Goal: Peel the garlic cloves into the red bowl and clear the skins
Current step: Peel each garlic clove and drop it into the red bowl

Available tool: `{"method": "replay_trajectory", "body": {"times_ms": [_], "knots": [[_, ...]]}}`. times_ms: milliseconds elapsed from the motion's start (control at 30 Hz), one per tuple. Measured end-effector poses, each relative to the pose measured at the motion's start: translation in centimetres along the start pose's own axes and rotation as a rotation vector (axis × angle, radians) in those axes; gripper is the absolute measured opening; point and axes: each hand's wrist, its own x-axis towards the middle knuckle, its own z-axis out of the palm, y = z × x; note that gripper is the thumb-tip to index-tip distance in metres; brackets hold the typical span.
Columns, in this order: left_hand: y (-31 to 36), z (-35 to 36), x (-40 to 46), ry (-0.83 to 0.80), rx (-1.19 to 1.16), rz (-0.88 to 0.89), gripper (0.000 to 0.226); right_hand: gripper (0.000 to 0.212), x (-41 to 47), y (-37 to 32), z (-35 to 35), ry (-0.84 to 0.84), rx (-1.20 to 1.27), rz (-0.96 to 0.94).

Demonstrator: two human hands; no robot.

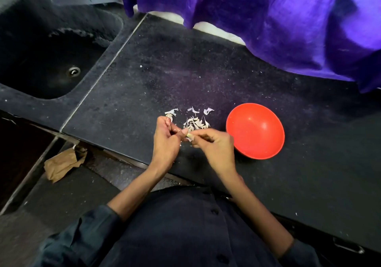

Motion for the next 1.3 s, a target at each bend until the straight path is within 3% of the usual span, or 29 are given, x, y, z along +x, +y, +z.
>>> {"method": "replay_trajectory", "body": {"times_ms": [67, 167, 233, 333, 500, 633, 767, 933, 1067, 1300], "knots": [[0.2, -0.1, 0.1, -0.027, -0.009, 0.029, 0.040, 0.012, 0.2, -0.8, -0.2, -0.050, 0.395, 0.390], [0.7, 0.0, 0.0, -0.075, -0.042, 0.069, 0.039, 0.011, 0.2, -1.3, -0.6, -0.097, 0.757, 0.755], [0.9, 0.2, 0.0, -0.101, -0.075, 0.068, 0.044, 0.015, 0.1, -1.5, -0.6, -0.079, 0.912, 0.946], [1.0, 0.0, 0.1, -0.153, -0.121, 0.056, 0.044, 0.012, 0.2, -1.4, -0.7, -0.080, 1.027, 1.073], [1.3, -0.8, 0.2, -0.266, -0.126, 0.067, 0.038, 0.018, 0.4, -1.1, -0.9, -0.078, 1.056, 1.049], [1.8, -1.4, 0.1, -0.314, -0.057, 0.114, 0.043, 0.010, 0.3, -1.0, -1.0, -0.054, 1.044, 1.051], [2.0, -1.6, -0.2, -0.258, 0.148, 0.216, 0.041, 0.012, 0.2, -1.4, -0.9, -0.064, 0.993, 0.995], [2.2, -1.2, -0.5, -0.197, 0.300, 0.340, 0.041, 0.010, 0.1, -1.0, -1.0, -0.078, 0.846, 0.794], [2.1, -1.0, -0.3, -0.183, 0.273, 0.223, 0.041, 0.008, 0.0, -0.9, -1.4, -0.116, 0.616, 0.568], [1.7, -1.0, 0.5, -0.205, -0.042, -0.021, 0.051, 0.008, 0.0, -0.8, -1.3, -0.147, 0.357, 0.308]]}}
